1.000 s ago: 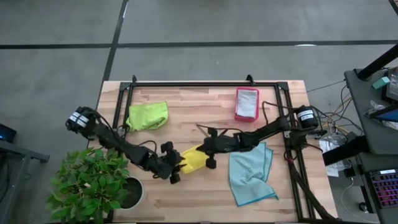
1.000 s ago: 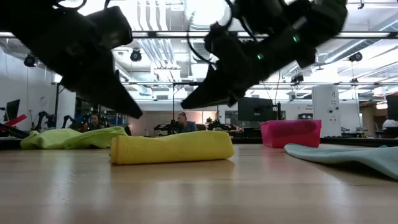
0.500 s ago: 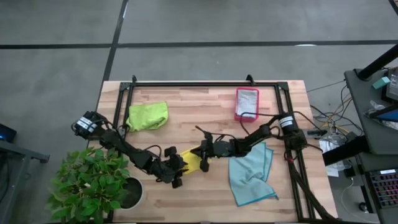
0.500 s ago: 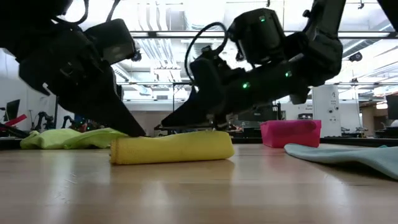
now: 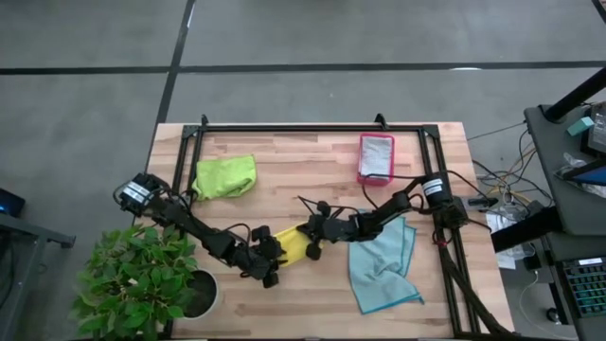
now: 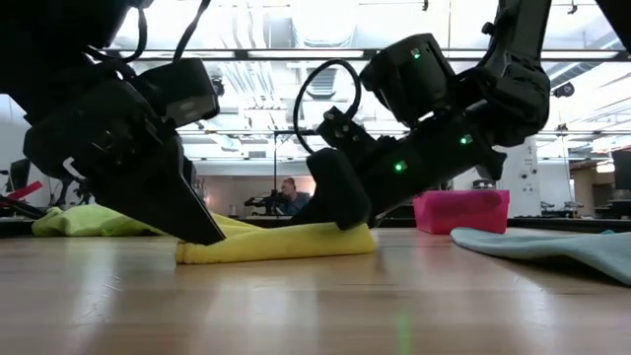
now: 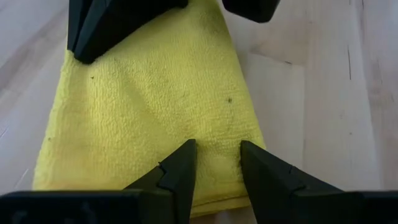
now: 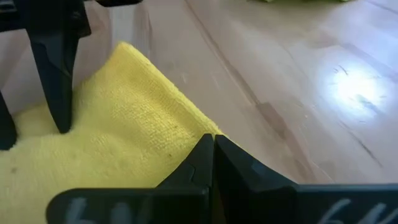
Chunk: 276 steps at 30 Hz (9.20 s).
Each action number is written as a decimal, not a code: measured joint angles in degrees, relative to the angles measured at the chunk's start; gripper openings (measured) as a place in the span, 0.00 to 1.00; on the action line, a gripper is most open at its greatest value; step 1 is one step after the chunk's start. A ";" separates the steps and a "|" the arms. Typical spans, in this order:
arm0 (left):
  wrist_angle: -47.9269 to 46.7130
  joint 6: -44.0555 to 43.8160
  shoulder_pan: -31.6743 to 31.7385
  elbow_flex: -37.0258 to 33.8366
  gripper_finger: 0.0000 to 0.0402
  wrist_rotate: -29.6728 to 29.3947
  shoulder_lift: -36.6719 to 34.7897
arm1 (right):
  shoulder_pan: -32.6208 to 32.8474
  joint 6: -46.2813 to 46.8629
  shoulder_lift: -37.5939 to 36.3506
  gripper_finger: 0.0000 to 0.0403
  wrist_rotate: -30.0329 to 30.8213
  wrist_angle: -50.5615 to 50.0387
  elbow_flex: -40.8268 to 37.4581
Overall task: Fold microfiber towels
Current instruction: Fold the yellow microfiber towel, then put the folded yellow microfiber towel into the red bin
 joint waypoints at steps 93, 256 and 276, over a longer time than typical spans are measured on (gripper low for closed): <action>-5.98 4.89 3.05 -1.75 0.28 -9.65 -3.82 | -7.76 -1.48 -5.25 0.02 -9.70 -10.92 2.98; 7.51 30.08 7.93 -1.99 0.28 -15.78 -22.69 | -58.56 9.09 -44.28 0.04 -34.55 -81.30 2.95; 7.48 30.08 8.04 -2.03 0.28 -15.78 -22.67 | -58.77 3.80 -39.09 0.07 -30.66 -80.91 2.76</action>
